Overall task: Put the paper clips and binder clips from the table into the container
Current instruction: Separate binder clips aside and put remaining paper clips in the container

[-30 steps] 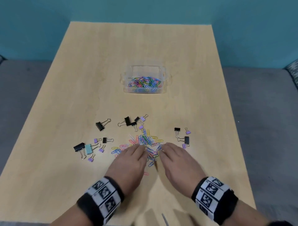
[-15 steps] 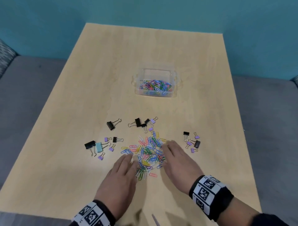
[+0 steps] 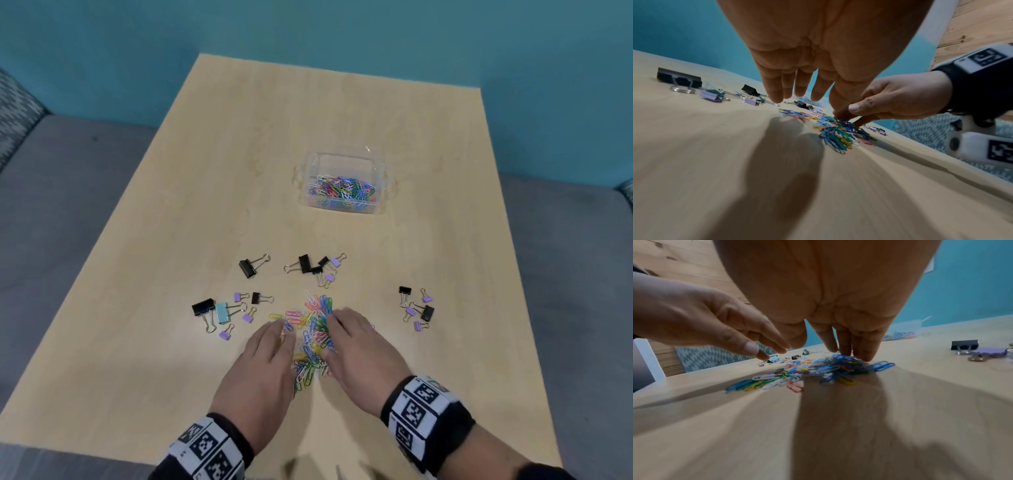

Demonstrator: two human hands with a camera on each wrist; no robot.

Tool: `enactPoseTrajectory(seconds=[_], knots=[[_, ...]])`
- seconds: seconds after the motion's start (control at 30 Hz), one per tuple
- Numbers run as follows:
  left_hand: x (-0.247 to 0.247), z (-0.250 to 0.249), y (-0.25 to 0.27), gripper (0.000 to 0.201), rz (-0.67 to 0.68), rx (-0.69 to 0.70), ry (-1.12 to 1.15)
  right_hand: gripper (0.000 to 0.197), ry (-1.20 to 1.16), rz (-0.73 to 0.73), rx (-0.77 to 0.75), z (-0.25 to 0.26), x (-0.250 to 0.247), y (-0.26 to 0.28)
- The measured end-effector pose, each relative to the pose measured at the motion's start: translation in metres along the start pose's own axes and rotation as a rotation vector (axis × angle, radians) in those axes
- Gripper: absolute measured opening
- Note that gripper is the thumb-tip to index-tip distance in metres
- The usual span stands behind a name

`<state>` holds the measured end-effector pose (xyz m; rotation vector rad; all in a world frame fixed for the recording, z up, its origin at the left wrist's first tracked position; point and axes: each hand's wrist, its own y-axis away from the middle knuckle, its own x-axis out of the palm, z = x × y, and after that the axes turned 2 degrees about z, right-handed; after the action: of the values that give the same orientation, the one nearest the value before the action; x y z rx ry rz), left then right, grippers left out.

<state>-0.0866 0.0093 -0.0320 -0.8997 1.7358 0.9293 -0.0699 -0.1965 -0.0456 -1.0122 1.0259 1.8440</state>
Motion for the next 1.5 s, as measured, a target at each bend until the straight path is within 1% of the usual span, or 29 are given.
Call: enactPoseTrajectory(seconds=[0.07, 0.13, 0.2, 0.27, 0.33, 0.37, 0.4, 0.47, 0.5, 0.57, 0.6, 0.63, 0.7, 0.77, 0.8, 0.83, 0.9, 1.0, 1.07, 1.1, 1.17, 1.23, 1.3, 1.37, 1.43, 1.5], knots=[[0.000, 0.001, -0.005, 0.050, -0.033, -0.008, 0.026, 0.056, -0.018, -0.043, 0.028, -0.004, 0.000, -0.001], [-0.001, 0.000, -0.018, 0.050, -0.023, 0.006, 0.027, 0.053, -0.033, -0.068, 0.089, -0.007, 0.000, -0.007], [0.005, -0.002, -0.042, 0.055, 0.034, 0.031, 0.014, 0.053, -0.024, -0.032, 0.077, -0.004, 0.002, -0.009], [0.019, -0.001, -0.067, 0.063, 0.143, 0.100, -0.051, 0.053, -0.031, -0.004, 0.004, 0.003, 0.003, -0.005], [0.029, 0.003, -0.080, 0.067, 0.242, 0.154, -0.094, 0.051, -0.077, -0.033, -0.006, 0.004, 0.000, 0.004], [0.028, 0.003, -0.080, 0.062, 0.249, 0.162, -0.094, 0.050, -0.093, -0.059, 0.024, 0.001, 0.000, 0.010], [0.024, 0.002, -0.075, 0.054, 0.220, 0.180, -0.086, 0.051, -0.102, -0.080, 0.071, -0.002, 0.000, 0.015], [0.014, 0.003, -0.055, 0.039, 0.082, 0.245, -0.019, 0.053, -0.078, -0.090, 0.127, -0.003, 0.004, 0.021], [0.010, 0.005, -0.042, 0.037, 0.027, 0.237, 0.025, 0.054, -0.061, -0.080, 0.110, -0.001, 0.007, 0.024], [0.003, 0.013, -0.015, 0.038, -0.031, 0.117, 0.100, 0.054, -0.067, -0.064, 0.017, 0.006, 0.010, 0.028], [0.004, 0.019, -0.002, 0.040, -0.034, 0.043, 0.137, 0.053, -0.084, -0.073, -0.001, 0.008, 0.008, 0.031], [0.004, 0.022, 0.011, 0.043, -0.016, -0.024, 0.181, 0.052, -0.108, -0.089, 0.013, 0.007, 0.006, 0.035], [0.005, 0.026, 0.031, 0.064, 0.069, -0.123, 0.261, 0.052, -0.157, -0.133, 0.132, -0.001, 0.002, 0.046], [0.006, 0.024, 0.037, 0.082, 0.140, -0.190, 0.282, 0.057, -0.176, -0.109, 0.335, -0.008, 0.001, 0.053], [0.007, 0.023, 0.035, 0.087, 0.138, -0.202, 0.278, 0.058, -0.175, -0.081, 0.418, -0.009, 0.003, 0.053], [0.009, 0.021, 0.028, 0.088, 0.115, -0.206, 0.277, 0.059, -0.179, -0.071, 0.457, -0.006, 0.005, 0.049], [0.011, 0.017, 0.011, 0.088, 0.069, -0.195, 0.288, 0.057, -0.199, -0.091, 0.425, 0.007, 0.009, 0.036], [0.012, 0.009, -0.012, 0.079, 0.058, -0.122, 0.282, 0.054, -0.199, -0.057, 0.271, 0.028, 0.009, 0.018], [0.009, 0.009, -0.014, 0.071, 0.037, -0.103, 0.299, 0.053, -0.157, -0.039, 0.176, 0.030, 0.006, 0.019], [0.009, 0.011, -0.013, 0.073, 0.025, -0.118, 0.318, 0.054, -0.140, -0.051, 0.165, 0.026, 0.004, 0.022], [0.009, 0.013, -0.009, 0.087, 0.043, -0.152, 0.309, 0.063, -0.126, -0.052, 0.226, 0.012, -0.002, 0.031], [0.010, 0.012, -0.011, 0.097, 0.096, -0.149, 0.229, 0.078, -0.081, 0.027, 0.299, 0.001, -0.005, 0.035], [0.012, 0.008, -0.022, 0.096, 0.124, -0.128, 0.176, 0.091, -0.023, 0.079, 0.293, -0.003, -0.007, 0.026], [0.009, 0.001, -0.037, 0.090, 0.126, -0.122, 0.183, 0.097, -0.025, 0.069, 0.239, -0.002, -0.009, 0.005], [0.007, -0.006, -0.049, 0.081, 0.121, -0.134, 0.193, 0.090, -0.026, 0.071, 0.186, 0.001, -0.012, -0.016], [0.004, -0.010, -0.059, 0.070, 0.113, -0.146, 0.182, 0.075, -0.010, 0.074, 0.134, 0.002, -0.014, -0.030]])
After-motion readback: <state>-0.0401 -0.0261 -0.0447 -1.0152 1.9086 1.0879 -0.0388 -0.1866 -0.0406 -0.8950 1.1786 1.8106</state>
